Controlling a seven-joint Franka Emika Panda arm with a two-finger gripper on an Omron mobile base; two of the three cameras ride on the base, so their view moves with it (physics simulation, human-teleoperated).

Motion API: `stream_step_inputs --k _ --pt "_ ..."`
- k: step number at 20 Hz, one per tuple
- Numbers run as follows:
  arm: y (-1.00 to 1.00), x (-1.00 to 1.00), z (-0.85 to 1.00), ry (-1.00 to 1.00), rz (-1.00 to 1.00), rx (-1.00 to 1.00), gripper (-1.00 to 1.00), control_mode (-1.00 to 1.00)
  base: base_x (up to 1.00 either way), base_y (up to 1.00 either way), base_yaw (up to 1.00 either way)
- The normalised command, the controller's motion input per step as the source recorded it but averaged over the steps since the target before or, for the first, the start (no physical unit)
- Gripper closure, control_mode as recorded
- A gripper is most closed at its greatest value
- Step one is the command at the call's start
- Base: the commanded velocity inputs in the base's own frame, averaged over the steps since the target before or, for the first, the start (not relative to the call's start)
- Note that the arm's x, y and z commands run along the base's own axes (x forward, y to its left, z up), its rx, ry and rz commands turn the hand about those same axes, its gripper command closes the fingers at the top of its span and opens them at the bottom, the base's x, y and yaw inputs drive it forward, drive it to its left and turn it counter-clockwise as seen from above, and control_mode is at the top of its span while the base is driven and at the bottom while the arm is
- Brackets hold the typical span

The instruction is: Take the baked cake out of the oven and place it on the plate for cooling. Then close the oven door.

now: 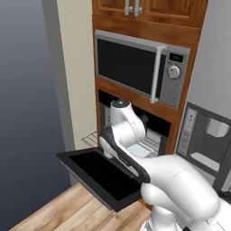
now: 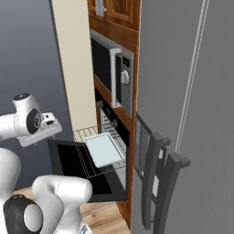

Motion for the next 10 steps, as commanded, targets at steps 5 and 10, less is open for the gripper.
stream_step_inputs --k 5,10 --pt "0.15 0.76 -0.64 0.00 0.00 -0.15 -1.00 -1.00 0.00 0.00 0.00" --pt "0.00 0.62 -0.57 0.00 -0.01 -0.15 -1.00 -1.00 0.00 0.00 0.00"
